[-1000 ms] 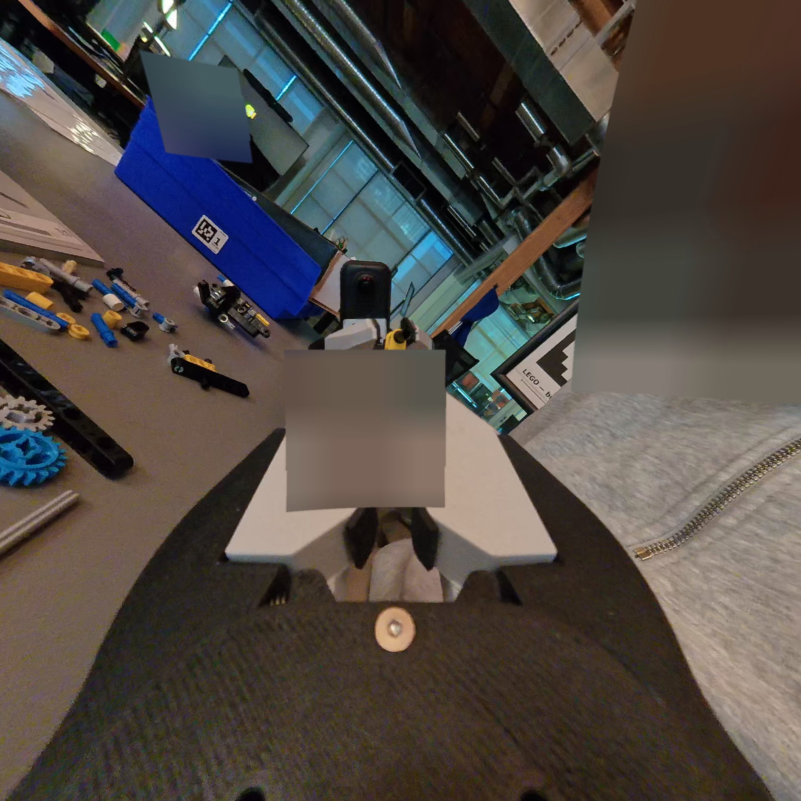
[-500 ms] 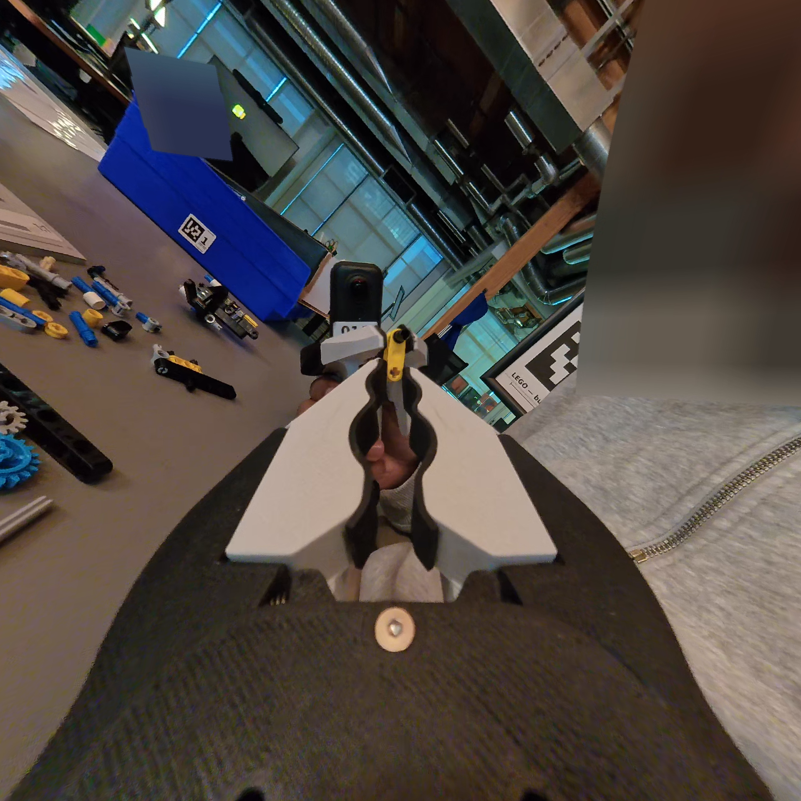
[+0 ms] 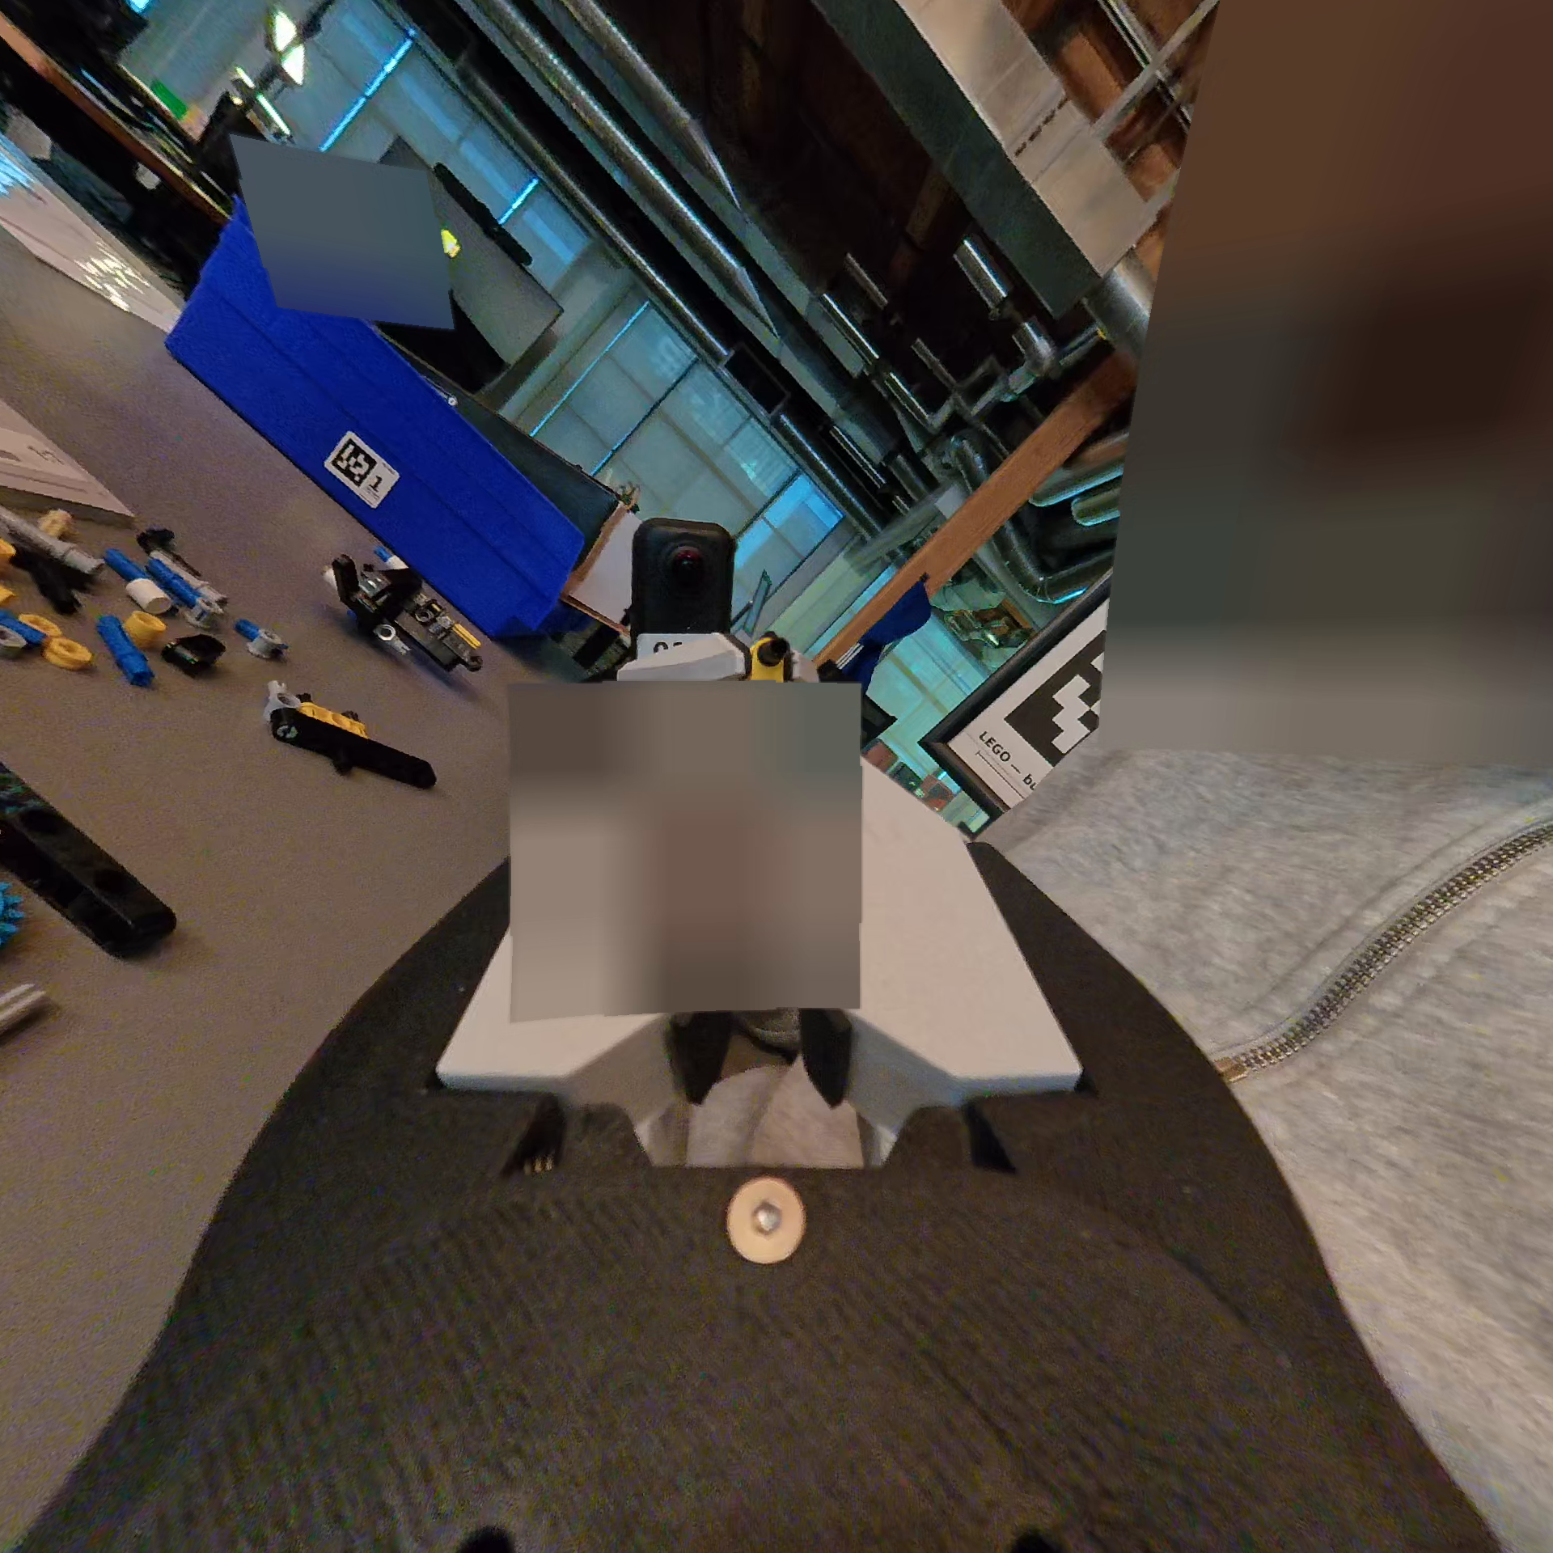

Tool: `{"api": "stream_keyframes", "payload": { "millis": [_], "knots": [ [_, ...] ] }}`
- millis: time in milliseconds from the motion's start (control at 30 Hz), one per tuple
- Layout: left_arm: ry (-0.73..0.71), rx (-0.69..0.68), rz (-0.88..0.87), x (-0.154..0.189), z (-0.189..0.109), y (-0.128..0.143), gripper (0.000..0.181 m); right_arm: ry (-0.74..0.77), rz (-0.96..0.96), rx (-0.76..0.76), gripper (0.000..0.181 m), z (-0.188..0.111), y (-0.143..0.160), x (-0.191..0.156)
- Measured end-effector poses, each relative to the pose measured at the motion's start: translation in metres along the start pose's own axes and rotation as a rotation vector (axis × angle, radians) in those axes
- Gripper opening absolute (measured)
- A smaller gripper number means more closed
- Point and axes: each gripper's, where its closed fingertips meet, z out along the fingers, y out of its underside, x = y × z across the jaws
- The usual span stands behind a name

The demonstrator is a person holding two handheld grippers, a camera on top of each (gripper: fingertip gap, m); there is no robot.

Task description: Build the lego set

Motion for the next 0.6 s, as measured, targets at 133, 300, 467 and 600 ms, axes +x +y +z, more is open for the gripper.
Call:
{"api": "stream_keyframes", "payload": {
  "millis": [133,300,467,600],
  "knots": [
    [-0.018,-0.002,0.014,-0.002,0.0,0.0,0.009,0.001,-0.014,0.014,0.005,-0.001,-0.003,-0.001],
    [-0.043,-0.02,0.023,-0.005,0.001,0.003,0.012,0.057,-0.007,0.036,0.005,-0.007,-0.009,0.007],
    [-0.076,-0.081,0.083,-0.008,0.007,0.01,0.012,0.209,-0.085,0.047,0.005,-0.03,-0.024,0.017],
    [-0.154,-0.15,0.157,-0.017,0.011,0.022,0.013,0.551,-0.147,-0.083,0.005,-0.079,-0.03,0.055]
  ]
}}
